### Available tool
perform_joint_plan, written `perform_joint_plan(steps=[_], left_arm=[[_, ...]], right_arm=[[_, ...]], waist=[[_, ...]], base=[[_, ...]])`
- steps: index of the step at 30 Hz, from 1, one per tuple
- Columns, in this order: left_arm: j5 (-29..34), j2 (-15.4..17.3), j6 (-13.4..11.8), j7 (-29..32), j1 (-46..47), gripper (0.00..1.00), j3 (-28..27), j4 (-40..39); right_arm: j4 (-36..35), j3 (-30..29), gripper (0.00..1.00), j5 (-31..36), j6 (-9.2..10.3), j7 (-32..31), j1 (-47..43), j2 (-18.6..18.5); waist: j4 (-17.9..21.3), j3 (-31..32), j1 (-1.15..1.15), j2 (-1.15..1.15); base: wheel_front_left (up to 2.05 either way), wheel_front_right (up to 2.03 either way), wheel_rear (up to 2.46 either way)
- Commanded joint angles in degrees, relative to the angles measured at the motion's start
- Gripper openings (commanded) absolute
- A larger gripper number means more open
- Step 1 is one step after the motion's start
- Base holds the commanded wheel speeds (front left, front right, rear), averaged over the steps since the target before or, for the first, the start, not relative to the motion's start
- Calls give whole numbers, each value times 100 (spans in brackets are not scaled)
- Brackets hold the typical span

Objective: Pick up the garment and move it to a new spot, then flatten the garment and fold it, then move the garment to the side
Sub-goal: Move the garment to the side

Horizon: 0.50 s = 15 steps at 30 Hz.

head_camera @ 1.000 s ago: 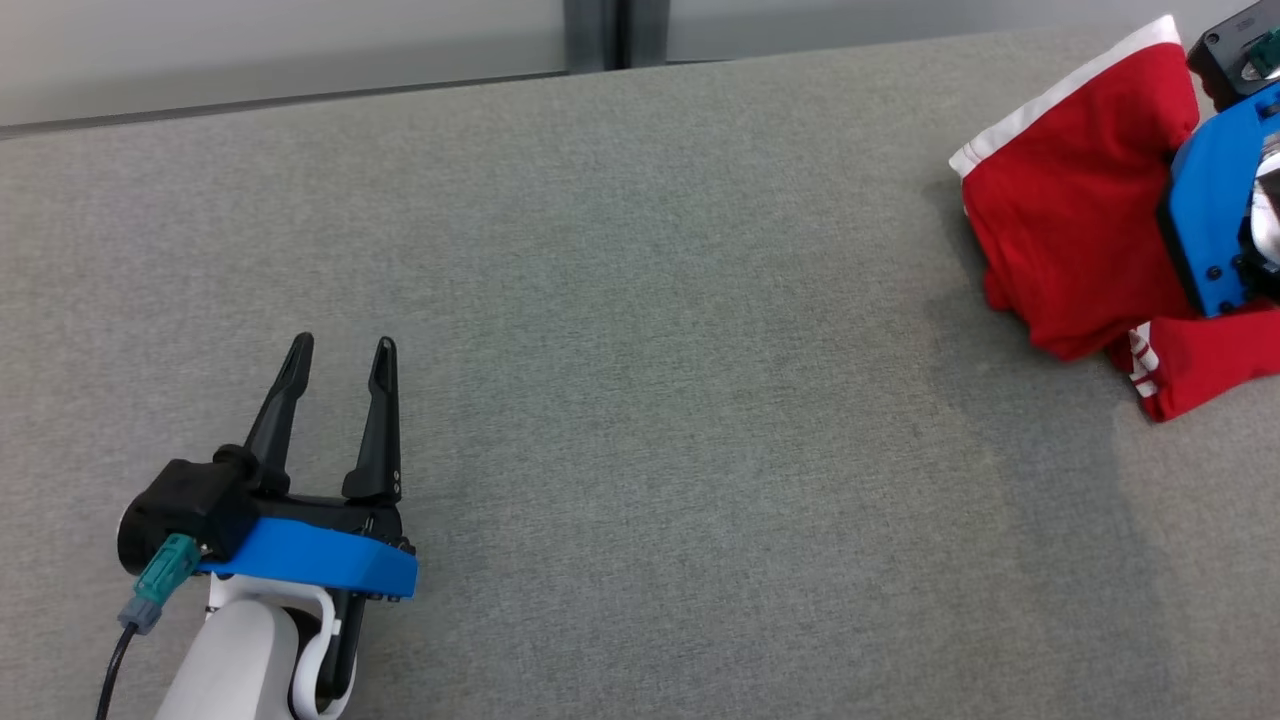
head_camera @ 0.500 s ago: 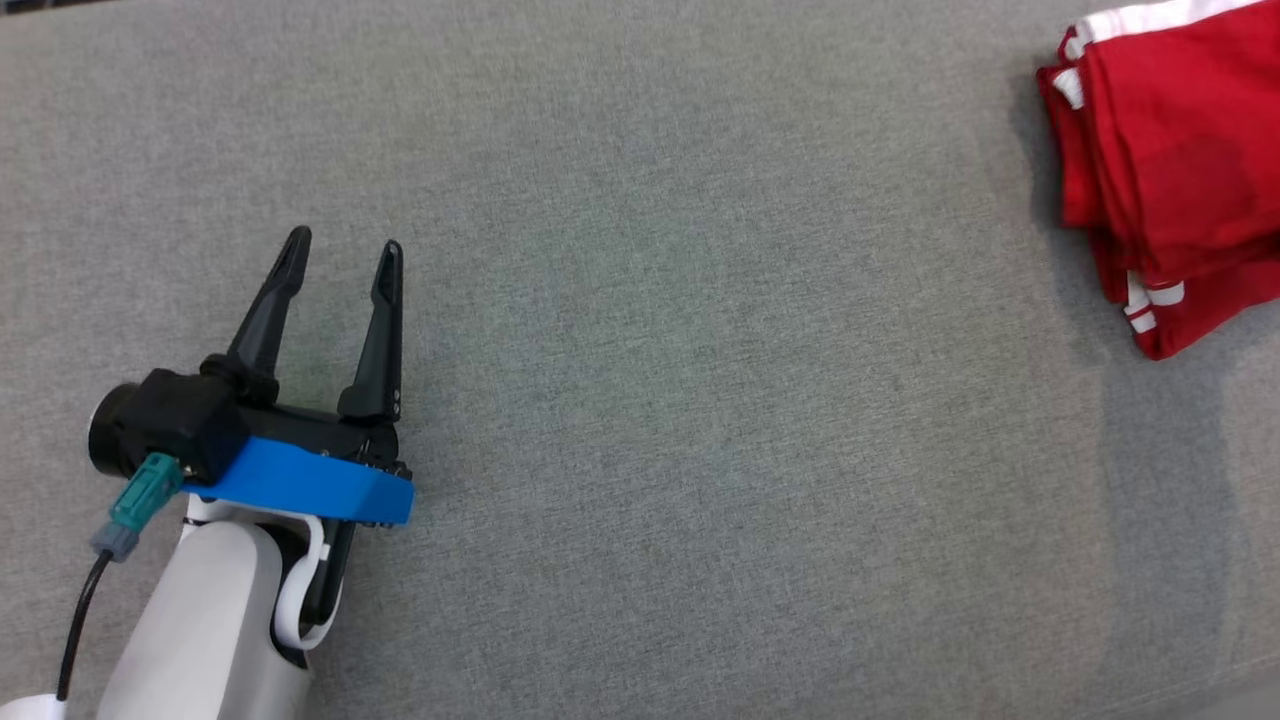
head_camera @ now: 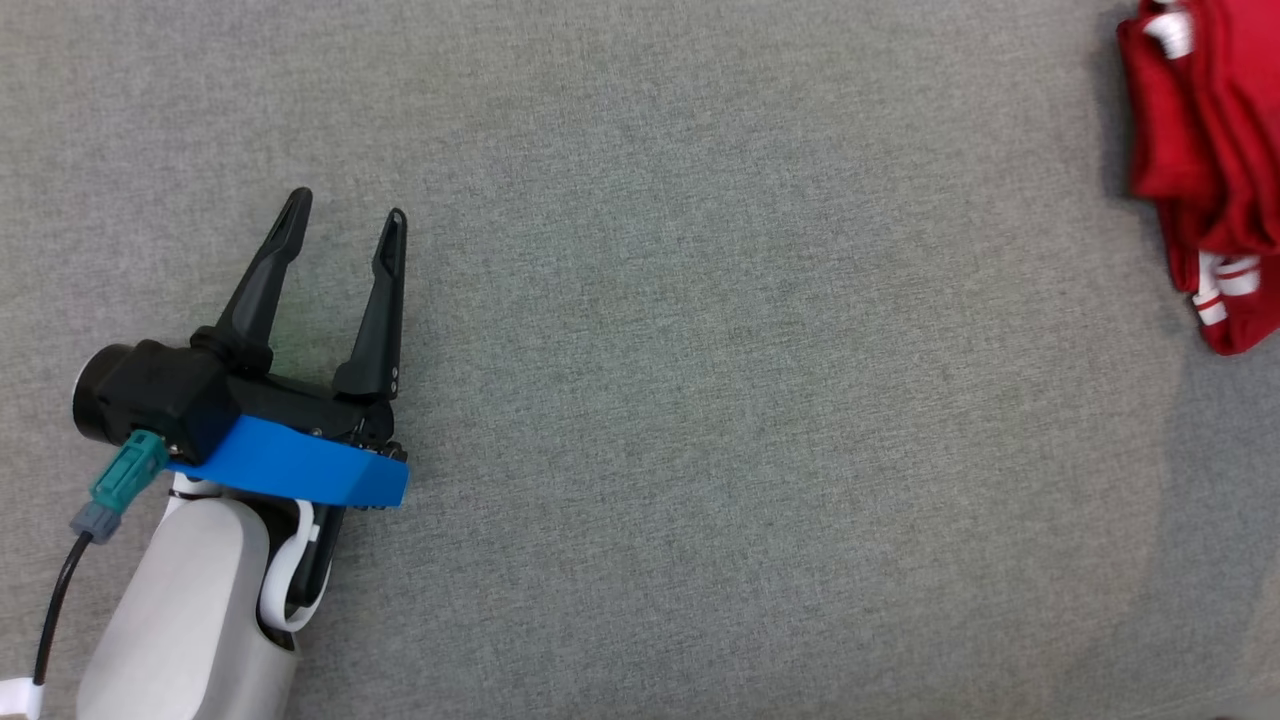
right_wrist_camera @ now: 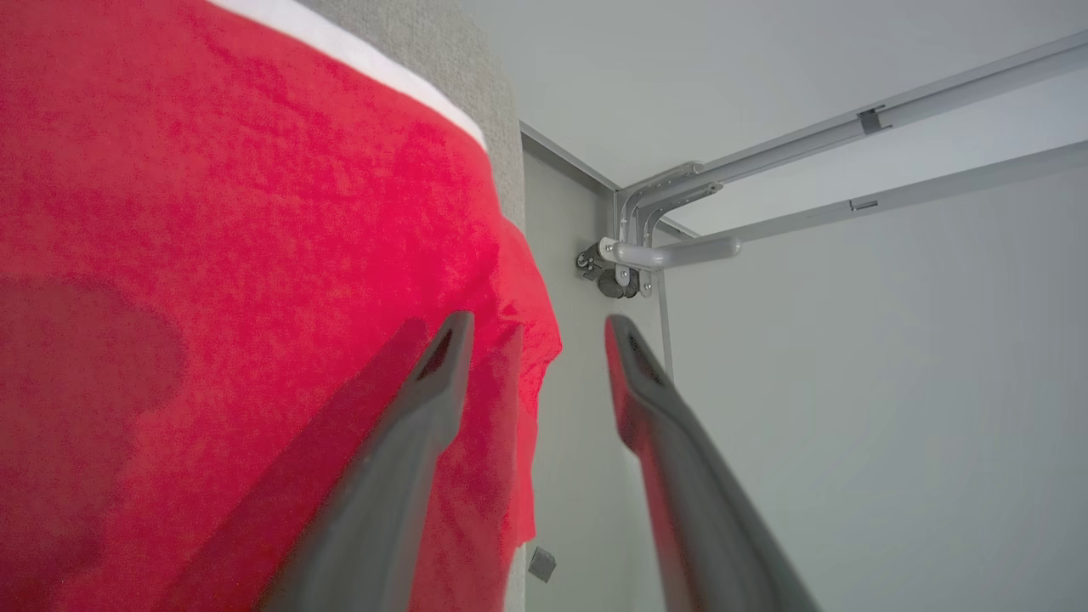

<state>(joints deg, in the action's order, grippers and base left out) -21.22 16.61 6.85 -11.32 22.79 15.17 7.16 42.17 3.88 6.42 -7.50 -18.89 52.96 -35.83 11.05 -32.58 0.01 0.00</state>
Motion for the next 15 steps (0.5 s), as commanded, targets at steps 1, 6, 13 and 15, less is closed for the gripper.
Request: perform_joint_plan(steps=[1, 6, 13, 15], left_arm=[[-37, 17, -14, -6, 32, 100, -5, 40], [-105, -82, -24, -112, -77, 100, 20, 213], [-231, -270, -91, -301, -485, 100, -48, 585], [-229, -290, -122, -314, -566, 100, -75, 600]], right_arm=[[8, -58, 100, 200, 1, 323, 6, 105], [227, -329, 100, 303, 1, 1078, -126, 416], [141, -627, 100, -244, 1, 2098, -690, 1180], [67, -608, 100, -350, 1, 2189, -831, 1296]], waist=[[3, 61, -1, 0], [-16, 396, -1, 0], [-166, 1252, -1, 0], [-202, 1375, -1, 0]], base=[[0, 0, 0], [0, 0, 0], [0, 0, 0], [0, 0, 0]])
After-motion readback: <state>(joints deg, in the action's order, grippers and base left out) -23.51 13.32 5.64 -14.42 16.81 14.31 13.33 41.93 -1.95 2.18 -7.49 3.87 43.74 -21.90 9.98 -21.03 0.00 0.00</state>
